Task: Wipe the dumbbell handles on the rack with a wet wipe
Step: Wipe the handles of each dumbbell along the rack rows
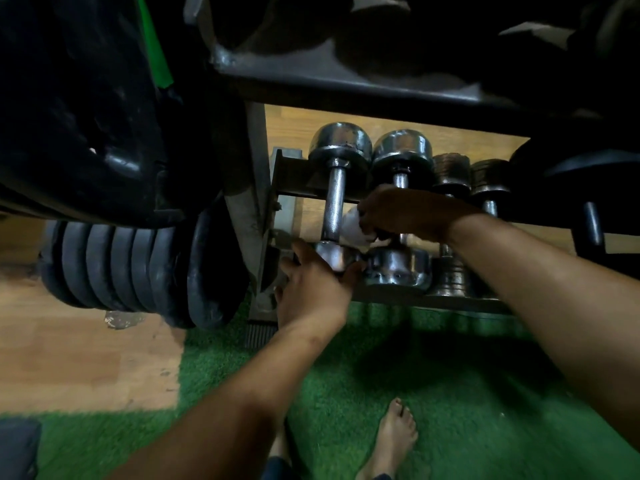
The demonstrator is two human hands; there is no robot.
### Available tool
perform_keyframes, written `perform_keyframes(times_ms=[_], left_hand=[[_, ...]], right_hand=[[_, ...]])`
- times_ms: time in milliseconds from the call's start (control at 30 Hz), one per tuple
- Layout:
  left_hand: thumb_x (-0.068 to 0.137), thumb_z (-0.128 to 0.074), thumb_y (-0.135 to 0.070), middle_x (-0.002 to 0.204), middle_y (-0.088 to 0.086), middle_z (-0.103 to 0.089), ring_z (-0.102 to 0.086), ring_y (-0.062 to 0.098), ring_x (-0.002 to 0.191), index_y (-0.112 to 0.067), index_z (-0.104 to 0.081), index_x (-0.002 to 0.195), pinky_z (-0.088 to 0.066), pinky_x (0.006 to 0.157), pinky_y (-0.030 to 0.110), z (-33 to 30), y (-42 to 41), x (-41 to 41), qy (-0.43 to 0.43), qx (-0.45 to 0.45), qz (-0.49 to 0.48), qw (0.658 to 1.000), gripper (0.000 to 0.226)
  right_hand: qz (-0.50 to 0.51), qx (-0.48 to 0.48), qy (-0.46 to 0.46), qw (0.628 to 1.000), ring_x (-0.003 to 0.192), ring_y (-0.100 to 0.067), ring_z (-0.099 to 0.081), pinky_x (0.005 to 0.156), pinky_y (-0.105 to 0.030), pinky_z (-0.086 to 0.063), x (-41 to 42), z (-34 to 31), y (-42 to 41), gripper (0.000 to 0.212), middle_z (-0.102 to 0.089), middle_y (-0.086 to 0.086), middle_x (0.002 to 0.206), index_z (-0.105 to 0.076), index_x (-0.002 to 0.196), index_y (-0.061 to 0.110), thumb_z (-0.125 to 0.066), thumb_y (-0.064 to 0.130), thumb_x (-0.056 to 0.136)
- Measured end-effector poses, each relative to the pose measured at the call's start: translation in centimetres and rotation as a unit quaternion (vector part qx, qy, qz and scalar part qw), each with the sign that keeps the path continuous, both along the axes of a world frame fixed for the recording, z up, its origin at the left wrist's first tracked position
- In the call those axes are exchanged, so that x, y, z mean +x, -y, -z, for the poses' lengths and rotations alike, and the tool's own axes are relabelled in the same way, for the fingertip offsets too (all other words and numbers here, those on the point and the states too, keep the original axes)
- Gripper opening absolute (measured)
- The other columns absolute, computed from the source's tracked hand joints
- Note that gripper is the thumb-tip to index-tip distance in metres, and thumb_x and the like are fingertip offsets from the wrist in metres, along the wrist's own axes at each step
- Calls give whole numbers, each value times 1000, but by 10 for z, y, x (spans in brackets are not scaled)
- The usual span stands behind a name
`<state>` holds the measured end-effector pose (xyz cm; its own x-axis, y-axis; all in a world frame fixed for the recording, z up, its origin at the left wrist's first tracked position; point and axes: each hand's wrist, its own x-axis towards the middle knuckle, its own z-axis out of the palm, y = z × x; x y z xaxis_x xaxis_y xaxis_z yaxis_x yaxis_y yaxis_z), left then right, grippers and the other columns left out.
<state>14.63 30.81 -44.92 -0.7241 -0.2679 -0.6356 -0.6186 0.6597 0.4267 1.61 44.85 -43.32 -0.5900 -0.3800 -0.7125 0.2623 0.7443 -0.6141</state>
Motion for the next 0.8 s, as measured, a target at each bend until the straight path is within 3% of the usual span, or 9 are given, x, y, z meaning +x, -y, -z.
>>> perform_keyframes(times_ms=[100, 167, 300, 400, 467, 600, 667, 733, 800], left_hand=[[85, -58, -76, 154, 25, -29, -41, 49, 135, -10, -5, 160, -38, 110, 55, 2, 1, -1, -14, -21, 21, 999, 113], [83, -56, -79, 155, 24, -32, -37, 45, 140, -7, -11, 158, -33, 114, 55, 3, 3, -1, -31, -51, 41, 997, 113], [90, -44, -76, 164, 22, -19, -20, 38, 151, -1, -10, 159, -18, 122, 52, -8, -2, 1, -78, -138, 121, 980, 107], [95, -21, -76, 170, 18, 0, 5, 36, 156, -2, 0, 161, 0, 126, 54, -20, -21, 12, -107, -170, 259, 945, 101], [94, -5, -75, 170, 15, -3, 8, 33, 157, -4, -6, 161, 3, 125, 56, -25, -42, 18, -117, -178, 339, 917, 98], [91, 0, -74, 155, 21, -42, -18, 36, 154, 1, -40, 150, -5, 124, 56, -27, -66, 7, -106, -216, 378, 894, 104], [92, -3, -73, 138, 18, -57, -32, 39, 148, 2, -52, 138, -5, 122, 59, -21, -66, -3, -116, -221, 390, 886, 101], [95, -12, -73, 129, 14, -59, -38, 41, 144, 0, -53, 134, -3, 122, 64, -18, -66, -13, -92, -214, 401, 886, 93], [97, -20, -74, 125, 13, -57, -40, 41, 140, -3, -51, 135, -1, 121, 67, -17, -68, -19, -79, -213, 413, 882, 87]], right_hand=[[49, -7, -66, 997, 78, -26, -59, 69, -36, -49, -4, -11, -25, 18, -59, -21, 81, -66, 92, -8, -61, 7, 84], [70, 61, -130, 987, 85, -26, -61, 77, -37, -51, -8, -10, -41, 23, -60, -22, 86, -66, 104, -4, -64, 6, 83], [125, 96, -222, 962, 101, -20, -59, 86, -27, -49, 0, -9, -69, 33, -60, -2, 109, -66, 121, 19, -61, 11, 90], [83, 87, -246, 962, 107, -17, -60, 88, -21, -44, 8, -11, -76, 31, -63, -3, 118, -63, 126, 20, -54, 17, 98], [-3, 93, -254, 963, 117, -19, -59, 93, -22, -42, 12, -10, -76, 34, -62, -5, 130, -61, 133, 23, -53, 22, 100], [-186, 95, -225, 952, 114, -13, -55, 86, -21, -36, 22, -4, -76, 31, -60, 0, 122, -65, 130, 31, -54, 23, 102], [-234, 83, -194, 949, 106, -4, -53, 76, -11, -37, 21, -8, -76, 30, -59, 6, 114, -67, 129, 31, -53, 23, 103], [-241, 68, -174, 952, 99, -2, -57, 68, -6, -40, 18, -13, -75, 28, -60, 9, 107, -69, 126, 30, -54, 25, 103], [-236, 62, -200, 949, 100, -11, -65, 77, -18, -49, 14, -12, -74, 25, -68, 4, 109, -72, 121, 30, -58, 32, 100]])
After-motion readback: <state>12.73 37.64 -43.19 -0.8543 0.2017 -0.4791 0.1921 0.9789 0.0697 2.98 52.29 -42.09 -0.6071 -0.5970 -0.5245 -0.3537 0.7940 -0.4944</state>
